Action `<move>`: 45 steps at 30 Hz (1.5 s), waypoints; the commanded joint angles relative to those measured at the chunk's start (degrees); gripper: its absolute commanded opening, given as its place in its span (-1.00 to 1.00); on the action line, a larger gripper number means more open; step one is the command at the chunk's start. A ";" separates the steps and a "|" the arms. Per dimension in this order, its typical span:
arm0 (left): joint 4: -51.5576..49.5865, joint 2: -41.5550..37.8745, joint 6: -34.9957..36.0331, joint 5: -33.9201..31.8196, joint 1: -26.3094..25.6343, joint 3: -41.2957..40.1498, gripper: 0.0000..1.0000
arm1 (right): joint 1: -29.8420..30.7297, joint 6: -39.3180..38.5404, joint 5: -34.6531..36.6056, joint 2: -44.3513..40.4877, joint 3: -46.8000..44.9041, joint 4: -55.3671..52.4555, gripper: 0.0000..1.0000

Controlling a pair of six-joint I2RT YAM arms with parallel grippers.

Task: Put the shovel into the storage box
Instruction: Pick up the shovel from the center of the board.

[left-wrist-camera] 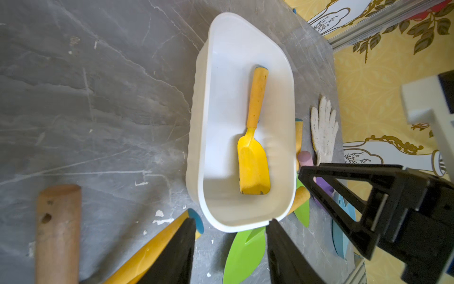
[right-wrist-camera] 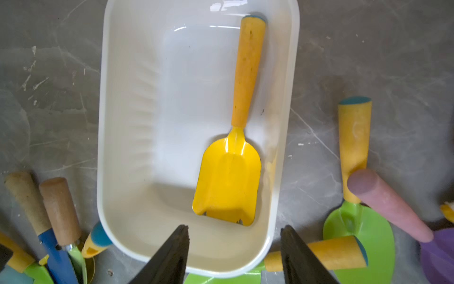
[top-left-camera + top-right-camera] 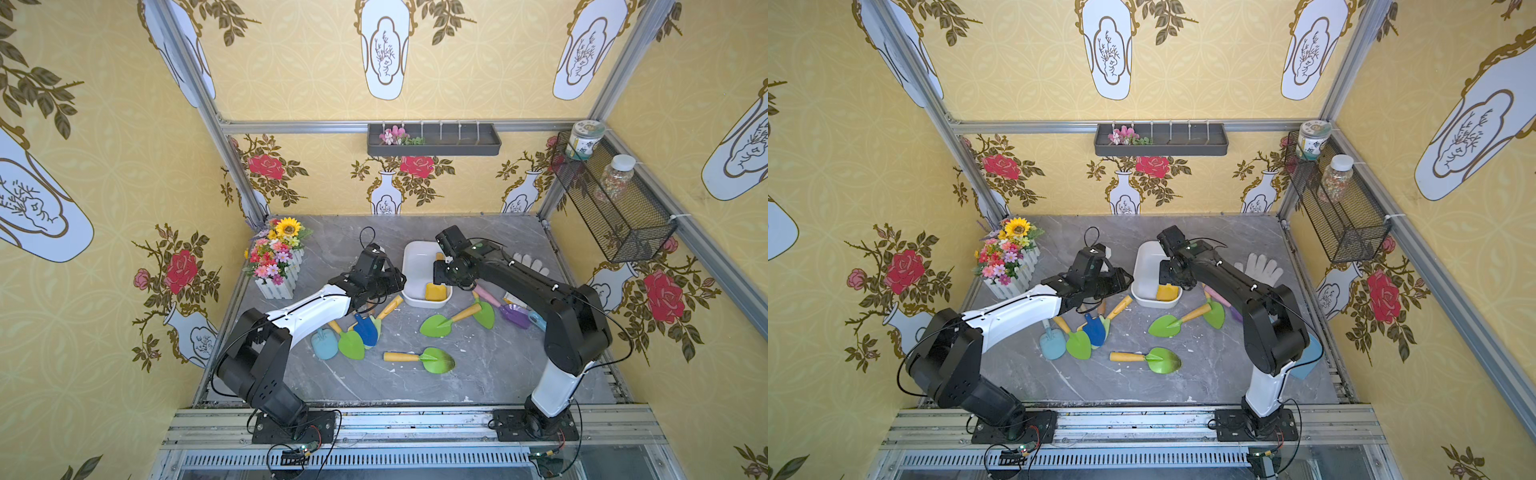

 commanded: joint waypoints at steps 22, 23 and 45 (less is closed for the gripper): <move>5.30 -10.54 -3.57 -5.93 -11.48 -14.14 0.18 | 0.13 15.40 1.36 -18.94 -25.07 4.17 0.35; 5.41 -10.27 -3.59 -6.01 -11.58 -14.14 0.18 | 0.03 16.47 1.61 -18.65 -25.54 4.83 0.35; 7.61 -9.62 -7.46 -5.89 -12.02 -17.04 0.18 | -0.14 28.18 1.54 -5.08 -25.00 10.44 0.07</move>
